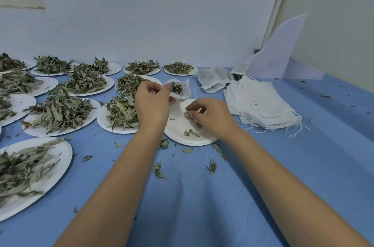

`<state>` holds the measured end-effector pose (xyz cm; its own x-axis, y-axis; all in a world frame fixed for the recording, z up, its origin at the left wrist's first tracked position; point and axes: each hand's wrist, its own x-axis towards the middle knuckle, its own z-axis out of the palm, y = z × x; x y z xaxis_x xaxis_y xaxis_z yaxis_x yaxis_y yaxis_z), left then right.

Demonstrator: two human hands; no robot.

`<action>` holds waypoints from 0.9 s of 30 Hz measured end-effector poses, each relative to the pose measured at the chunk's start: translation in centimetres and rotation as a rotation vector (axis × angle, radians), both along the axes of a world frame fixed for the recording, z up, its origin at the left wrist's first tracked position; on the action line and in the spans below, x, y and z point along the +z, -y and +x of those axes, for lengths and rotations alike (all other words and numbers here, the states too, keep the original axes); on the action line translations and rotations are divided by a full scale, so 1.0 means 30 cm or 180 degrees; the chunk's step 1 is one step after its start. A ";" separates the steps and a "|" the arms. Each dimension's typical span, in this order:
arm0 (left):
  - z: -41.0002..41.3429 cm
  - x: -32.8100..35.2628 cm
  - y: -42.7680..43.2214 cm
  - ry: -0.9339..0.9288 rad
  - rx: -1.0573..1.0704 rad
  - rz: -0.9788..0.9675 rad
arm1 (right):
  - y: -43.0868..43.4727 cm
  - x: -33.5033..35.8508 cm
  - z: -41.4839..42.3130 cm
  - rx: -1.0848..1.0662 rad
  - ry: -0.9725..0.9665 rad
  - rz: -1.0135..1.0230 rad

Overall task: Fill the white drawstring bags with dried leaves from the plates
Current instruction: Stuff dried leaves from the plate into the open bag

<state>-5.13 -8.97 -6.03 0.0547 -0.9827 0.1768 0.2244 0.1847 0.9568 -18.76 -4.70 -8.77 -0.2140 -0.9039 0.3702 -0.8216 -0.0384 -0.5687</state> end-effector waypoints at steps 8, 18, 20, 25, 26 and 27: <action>0.001 0.002 -0.003 0.0009 0.0011 -0.0014 | -0.012 0.029 0.021 0.0425 -0.0716 0.0746; 0.003 0.004 -0.003 0.0038 -0.0053 0.0029 | -0.052 0.115 0.009 0.0221 -0.0713 0.1747; 0.003 0.004 -0.003 0.0043 -0.0045 0.0040 | -0.051 0.113 0.012 0.0135 -0.0790 0.1794; 0.004 0.001 -0.004 0.0051 -0.0056 0.0048 | -0.050 0.100 0.036 0.0106 -0.0746 0.1594; 0.004 0.001 -0.005 0.0061 -0.0072 0.0048 | -0.050 0.099 0.043 0.0131 -0.0779 0.1531; 0.004 0.001 -0.005 0.0077 -0.0084 0.0049 | -0.051 0.099 0.047 0.0159 -0.0818 0.1473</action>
